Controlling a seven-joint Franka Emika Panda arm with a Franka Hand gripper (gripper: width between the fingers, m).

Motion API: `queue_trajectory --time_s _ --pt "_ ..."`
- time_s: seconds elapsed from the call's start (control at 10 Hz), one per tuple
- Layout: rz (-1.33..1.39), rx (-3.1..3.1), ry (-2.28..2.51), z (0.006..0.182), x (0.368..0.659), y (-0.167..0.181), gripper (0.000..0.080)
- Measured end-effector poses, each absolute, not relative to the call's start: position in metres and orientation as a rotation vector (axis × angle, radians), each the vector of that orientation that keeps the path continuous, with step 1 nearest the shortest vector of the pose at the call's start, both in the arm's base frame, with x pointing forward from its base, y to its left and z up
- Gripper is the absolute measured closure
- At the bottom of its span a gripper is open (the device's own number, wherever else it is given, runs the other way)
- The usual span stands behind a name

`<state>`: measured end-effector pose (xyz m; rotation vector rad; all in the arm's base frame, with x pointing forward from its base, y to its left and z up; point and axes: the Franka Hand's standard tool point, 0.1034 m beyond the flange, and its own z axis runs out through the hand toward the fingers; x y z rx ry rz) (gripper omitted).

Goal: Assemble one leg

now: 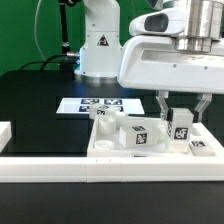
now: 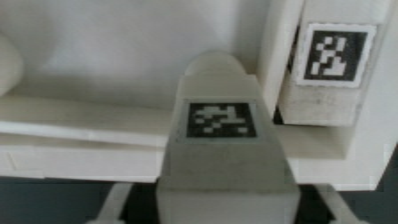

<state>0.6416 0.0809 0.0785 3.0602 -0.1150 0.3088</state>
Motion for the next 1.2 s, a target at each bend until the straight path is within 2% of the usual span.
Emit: queue_trajectory --time_s 0.7,1.0,1.1,1.2 --pt "0.301 2.908 -1.144 0.077 0.635 0.067 0.0505" --pt "0.302 2.915 -1.112 0.081 0.635 0.061 0.0498" --pt "0.309 2.928 -1.091 0.089 0.636 0.060 0.0323" --pt "0.307 2.936 -1.089 0.098 0.633 0.058 0.0184"
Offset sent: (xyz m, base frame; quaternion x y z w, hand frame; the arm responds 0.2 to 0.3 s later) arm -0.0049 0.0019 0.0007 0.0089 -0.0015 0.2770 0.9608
